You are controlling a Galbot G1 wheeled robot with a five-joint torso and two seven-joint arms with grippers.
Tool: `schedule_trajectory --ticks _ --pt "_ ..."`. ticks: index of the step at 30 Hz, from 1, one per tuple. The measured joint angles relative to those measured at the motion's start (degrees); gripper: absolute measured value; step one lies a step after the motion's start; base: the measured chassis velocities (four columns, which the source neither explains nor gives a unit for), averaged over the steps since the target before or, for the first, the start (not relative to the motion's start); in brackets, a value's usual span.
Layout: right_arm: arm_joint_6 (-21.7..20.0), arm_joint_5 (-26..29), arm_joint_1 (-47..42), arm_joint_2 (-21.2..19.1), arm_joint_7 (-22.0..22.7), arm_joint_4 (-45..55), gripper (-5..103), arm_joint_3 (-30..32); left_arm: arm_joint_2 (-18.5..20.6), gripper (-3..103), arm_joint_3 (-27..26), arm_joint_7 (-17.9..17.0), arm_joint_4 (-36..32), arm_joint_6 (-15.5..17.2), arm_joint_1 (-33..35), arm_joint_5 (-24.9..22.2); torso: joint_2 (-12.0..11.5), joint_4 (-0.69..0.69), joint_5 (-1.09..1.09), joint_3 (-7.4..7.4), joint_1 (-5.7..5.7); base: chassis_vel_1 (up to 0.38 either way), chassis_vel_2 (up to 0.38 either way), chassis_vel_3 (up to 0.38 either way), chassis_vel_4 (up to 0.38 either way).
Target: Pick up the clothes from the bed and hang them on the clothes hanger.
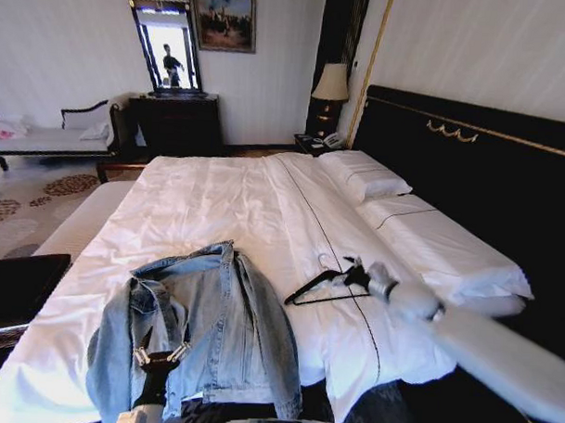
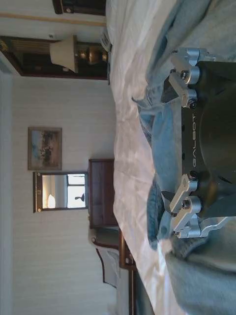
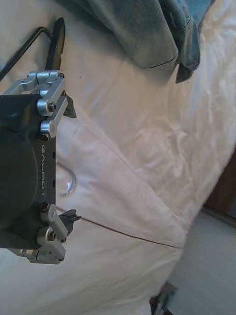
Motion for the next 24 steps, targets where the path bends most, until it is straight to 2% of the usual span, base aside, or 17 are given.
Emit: schedule_trajectory --ticks 1,3,6,7,8,9,10,13,14,16,21,24 --pt "0.0 0.0 0.0 0.0 0.0 0.0 100 0.0 0.0 100 0.0 0.0 0.0 0.0 0.0 0.0 0.0 0.0 0.0 0.0 0.0 0.0 0.0 0.0 0.0" --pt "-2.0 0.1 7.0 -0.6 -3.8 -2.3 100 -6.2 -0.2 100 0.2 0.0 0.1 -0.2 0.1 0.0 0.0 -0.04 0.06 0.0 0.0 0.0 0.0 0.0 0.0" --pt "-2.8 -0.1 10.4 -0.4 -5.3 -3.6 100 -9.3 -0.3 100 0.1 0.0 0.3 -0.4 0.2 -0.1 0.0 -0.02 0.05 0.0 0.0 0.0 0.0 0.0 0.0" --pt "-4.8 -0.1 17.0 0.3 -8.0 -5.2 100 -15.3 -0.4 100 -0.1 0.1 0.6 -0.7 0.3 -0.3 0.0 0.01 0.06 0.0 -0.01 0.0 0.0 0.0 0.0" --pt "-5.4 -0.2 19.3 0.4 -9.0 -5.6 100 -17.4 -0.4 100 -0.2 0.1 0.6 -0.8 0.3 -0.4 0.0 0.02 0.06 -0.01 -0.01 0.0 0.0 0.0 0.0" --pt "-6.8 -0.4 24.0 0.8 -11.2 -6.1 100 -22.1 -0.4 100 -0.2 0.1 0.7 -1.0 0.4 -0.5 0.0 0.03 0.04 -0.01 -0.01 0.0 0.0 0.0 0.0" --pt "-6.8 -0.4 24.0 0.8 -11.2 -6.1 100 -22.1 -0.4 100 -0.2 0.1 0.7 -1.0 0.4 -0.5 0.0 0.03 0.04 -0.01 -0.01 0.0 0.0 0.0 0.0" --pt "-10.6 -1.2 34.1 2.6 -14.8 -7.5 100 -33.4 -0.8 100 -0.2 0.1 0.9 -1.3 0.3 -0.6 0.0 0.01 0.03 0.0 0.0 0.0 0.0 0.0 0.0" --pt "-10.6 -1.2 34.1 2.6 -14.8 -7.5 100 -33.4 -0.8 100 -0.2 0.1 0.9 -1.3 0.3 -0.6 0.0 0.01 0.03 0.0 0.0 0.0 0.0 0.0 0.0" --pt "-13.0 -2.6 38.3 4.5 -16.8 -9.3 100 -39.0 -1.3 100 -0.3 0.1 1.0 -1.4 0.3 -0.7 0.0 0.02 0.04 0.0 0.0 0.0 0.0 0.0 0.0" --pt "-13.6 -6.5 39.6 6.6 -18.3 -13.0 100 -42.3 -1.9 100 -0.4 0.1 1.0 -1.6 0.4 -0.6 0.0 0.0 0.03 0.0 -0.01 0.0 0.0 0.0 0.0" --pt "-13.1 -9.4 39.2 9.7 -18.6 -18.9 100 -43.3 -2.2 100 -0.9 0.1 1.0 -1.8 0.9 -0.5 0.0 0.0 0.05 0.0 0.0 0.0 0.0 0.0 0.0"
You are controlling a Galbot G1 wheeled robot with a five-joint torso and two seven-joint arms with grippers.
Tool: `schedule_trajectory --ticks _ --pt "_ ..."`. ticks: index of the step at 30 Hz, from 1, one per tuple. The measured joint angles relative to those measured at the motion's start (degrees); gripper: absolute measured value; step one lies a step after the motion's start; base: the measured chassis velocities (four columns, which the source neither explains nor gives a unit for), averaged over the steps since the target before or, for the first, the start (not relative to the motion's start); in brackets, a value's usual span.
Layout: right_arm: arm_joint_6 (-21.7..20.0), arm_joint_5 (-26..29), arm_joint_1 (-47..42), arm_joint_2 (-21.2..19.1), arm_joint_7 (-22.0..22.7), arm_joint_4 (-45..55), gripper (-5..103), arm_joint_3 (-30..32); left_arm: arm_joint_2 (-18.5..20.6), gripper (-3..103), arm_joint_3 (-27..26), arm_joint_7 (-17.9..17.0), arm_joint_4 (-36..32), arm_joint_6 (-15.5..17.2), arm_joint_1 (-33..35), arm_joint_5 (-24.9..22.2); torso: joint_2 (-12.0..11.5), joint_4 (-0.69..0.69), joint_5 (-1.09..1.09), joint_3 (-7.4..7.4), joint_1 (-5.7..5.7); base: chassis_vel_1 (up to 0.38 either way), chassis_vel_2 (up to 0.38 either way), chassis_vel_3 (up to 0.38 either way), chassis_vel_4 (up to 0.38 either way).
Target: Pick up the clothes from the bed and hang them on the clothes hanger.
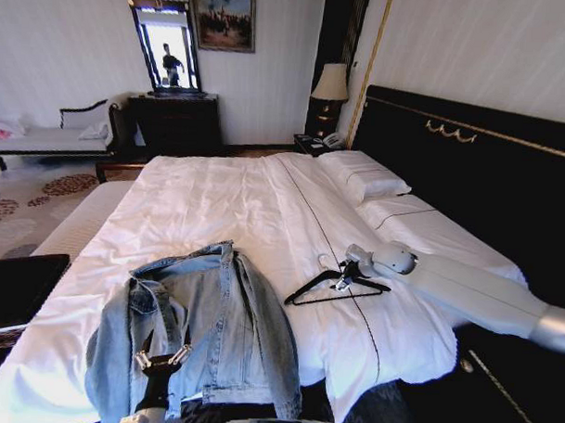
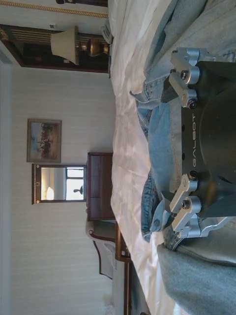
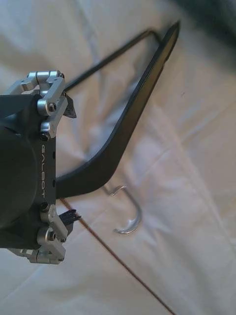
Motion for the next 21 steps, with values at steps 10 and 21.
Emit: schedule_trajectory --ticks 10,21 --pt "1.2 -4.3 -0.3 6.8 -2.0 -7.9 100 -0.8 -0.3 100 -0.5 -0.4 -0.3 0.1 0.3 0.2 0.0 0.02 -0.01 0.0 0.0 0.0 0.0 0.0 0.0" --pt "3.0 -7.3 -0.7 9.7 -3.3 -15.6 100 -0.6 -0.6 100 -0.8 -0.6 -0.3 0.2 0.3 -0.3 0.0 -0.01 -0.02 -0.01 0.0 0.0 0.0 0.0 0.0"
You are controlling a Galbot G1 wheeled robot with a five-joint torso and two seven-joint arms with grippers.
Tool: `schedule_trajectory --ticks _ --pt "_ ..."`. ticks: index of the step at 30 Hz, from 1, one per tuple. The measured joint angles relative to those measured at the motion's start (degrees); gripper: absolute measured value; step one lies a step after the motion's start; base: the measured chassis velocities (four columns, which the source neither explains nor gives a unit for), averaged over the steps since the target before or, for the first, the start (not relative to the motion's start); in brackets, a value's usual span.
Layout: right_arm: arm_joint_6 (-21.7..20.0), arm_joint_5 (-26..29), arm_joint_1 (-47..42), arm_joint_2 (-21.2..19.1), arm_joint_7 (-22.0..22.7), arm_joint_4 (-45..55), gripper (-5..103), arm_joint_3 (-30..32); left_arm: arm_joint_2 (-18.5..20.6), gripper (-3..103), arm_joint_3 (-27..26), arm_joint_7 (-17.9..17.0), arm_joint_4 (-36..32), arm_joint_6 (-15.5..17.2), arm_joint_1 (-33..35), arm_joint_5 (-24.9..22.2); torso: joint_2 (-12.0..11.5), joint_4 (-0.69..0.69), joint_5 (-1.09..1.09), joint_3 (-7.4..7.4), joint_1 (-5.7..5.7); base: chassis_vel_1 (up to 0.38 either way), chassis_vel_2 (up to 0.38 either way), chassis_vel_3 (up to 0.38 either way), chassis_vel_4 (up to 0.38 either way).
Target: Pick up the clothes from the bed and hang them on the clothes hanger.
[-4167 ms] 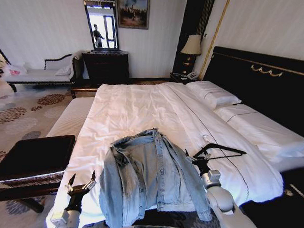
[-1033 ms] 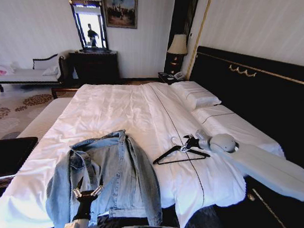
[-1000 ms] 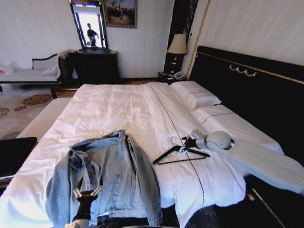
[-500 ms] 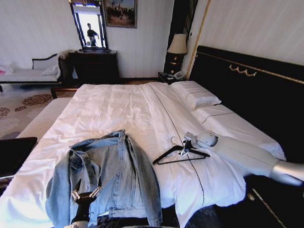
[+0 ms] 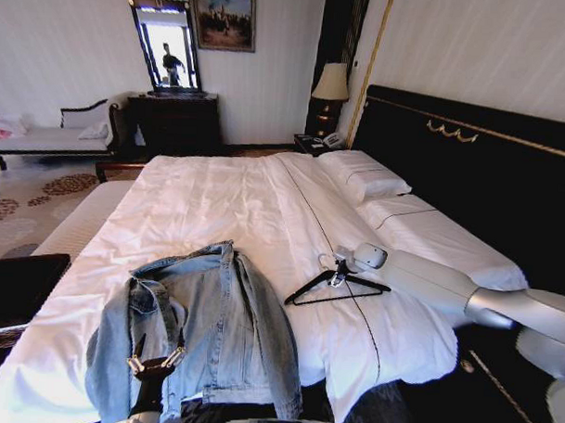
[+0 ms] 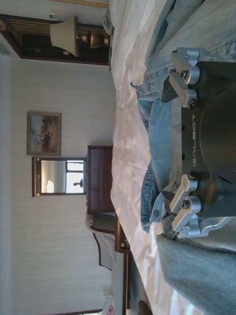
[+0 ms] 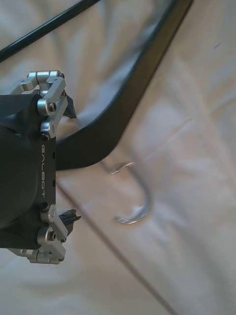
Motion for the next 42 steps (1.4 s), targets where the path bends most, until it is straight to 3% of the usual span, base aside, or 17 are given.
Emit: schedule_trajectory --ticks 19,22,27,31,33,37,42 --pt "2.7 -1.5 -0.3 4.1 -1.7 -5.7 99 -1.2 -0.4 100 -0.8 0.0 -0.1 -0.3 1.0 -0.6 0.0 0.01 0.01 0.0 0.0 0.0 0.0 0.0 0.0" --pt "3.2 -2.4 -0.5 4.2 -2.1 -5.7 84 -1.2 -0.4 100 -0.8 0.0 -0.1 -0.7 1.2 -0.1 0.0 0.02 0.01 0.0 -0.01 0.0 0.0 0.0 0.0" --pt "3.6 -3.0 -0.5 4.3 -2.3 -6.5 73 -1.2 -0.4 100 -0.8 0.0 -0.1 -0.7 1.1 -0.1 0.0 0.02 0.01 0.0 -0.01 0.0 0.0 0.0 0.0" --pt "4.2 -3.4 -0.5 5.0 -2.6 -8.2 51 -1.4 -0.5 100 -1.0 0.0 -0.2 -0.7 1.0 -0.2 0.0 0.02 0.02 0.0 -0.01 0.0 0.0 0.0 0.0" --pt "4.3 -3.4 -0.5 5.0 -2.6 -8.3 51 -1.4 -0.5 100 -1.0 0.0 -0.2 -0.7 1.0 -0.2 0.0 0.02 0.02 0.0 -0.01 0.0 0.0 0.0 0.0" --pt "4.6 -3.1 -0.5 4.9 -2.2 -8.4 35 -1.2 -0.6 100 -1.0 0.0 -0.2 -0.7 1.1 -0.1 0.0 0.02 0.02 0.0 -0.01 0.0 0.0 0.0 0.0" --pt "5.4 -2.5 -0.6 4.3 -1.3 -8.0 34 -0.9 -0.6 100 -0.9 -0.1 -0.2 -0.7 1.1 -0.4 0.0 0.02 0.02 0.01 0.0 0.0 0.0 0.0 0.0"
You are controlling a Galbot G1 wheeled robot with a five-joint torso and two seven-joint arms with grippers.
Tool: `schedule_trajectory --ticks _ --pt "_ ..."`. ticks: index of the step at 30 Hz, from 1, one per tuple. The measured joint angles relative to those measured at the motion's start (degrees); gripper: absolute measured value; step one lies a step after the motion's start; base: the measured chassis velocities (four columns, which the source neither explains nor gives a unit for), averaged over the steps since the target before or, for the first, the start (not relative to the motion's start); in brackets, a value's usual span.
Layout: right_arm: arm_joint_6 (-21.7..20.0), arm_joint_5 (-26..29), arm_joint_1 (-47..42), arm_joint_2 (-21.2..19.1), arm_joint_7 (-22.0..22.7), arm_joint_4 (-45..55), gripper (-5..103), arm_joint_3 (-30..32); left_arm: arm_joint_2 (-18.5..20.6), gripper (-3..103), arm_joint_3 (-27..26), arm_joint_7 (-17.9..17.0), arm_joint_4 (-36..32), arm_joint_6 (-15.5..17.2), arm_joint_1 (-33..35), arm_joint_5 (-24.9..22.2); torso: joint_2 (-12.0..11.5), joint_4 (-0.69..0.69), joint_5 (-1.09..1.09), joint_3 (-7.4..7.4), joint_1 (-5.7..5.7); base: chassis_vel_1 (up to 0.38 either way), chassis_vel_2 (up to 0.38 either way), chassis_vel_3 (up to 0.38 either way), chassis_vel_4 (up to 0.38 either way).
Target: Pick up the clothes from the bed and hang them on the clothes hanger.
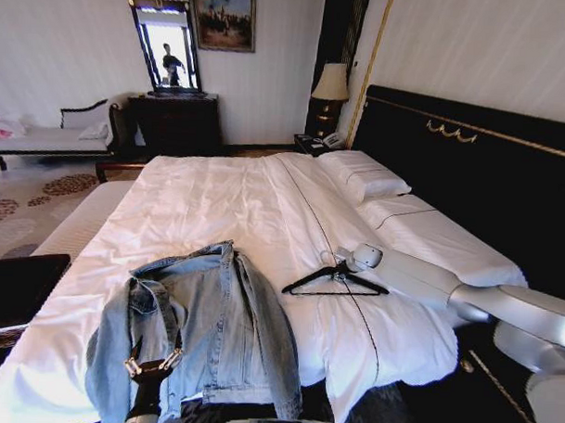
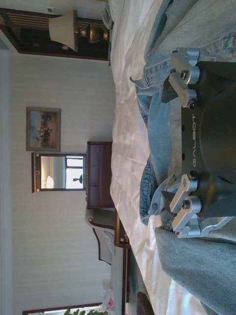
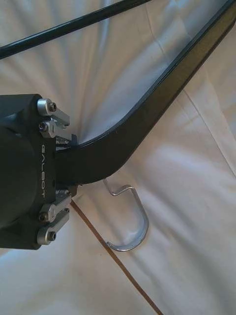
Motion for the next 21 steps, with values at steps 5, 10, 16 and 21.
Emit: schedule_trajectory --ticks 5,10,16,21 --pt "0.3 0.5 0.4 -1.3 1.7 1.5 34 0.8 0.1 100 0.1 -0.1 -0.4 0.0 0.1 -0.1 0.0 0.01 0.0 0.0 0.0 0.0 0.0 0.0 0.0" --pt "1.6 0.8 -0.2 -3.5 7.5 4.4 34 4.9 0.2 100 0.3 -0.2 -0.7 0.2 0.1 -0.5 0.0 0.01 0.01 0.0 0.0 0.0 0.0 0.0 0.0" --pt "2.9 1.6 -2.2 -7.8 13.1 11.6 34 11.7 0.8 100 0.9 -0.2 -0.8 0.5 0.1 -0.9 0.0 0.01 -0.01 0.0 0.0 0.0 0.0 0.0 0.0" --pt "6.5 -0.4 -6.8 -12.4 19.4 19.8 34 19.3 0.9 100 1.9 -0.5 -1.4 1.1 0.1 -0.8 0.0 0.0 0.0 0.0 0.0 0.0 0.0 0.0 0.0"
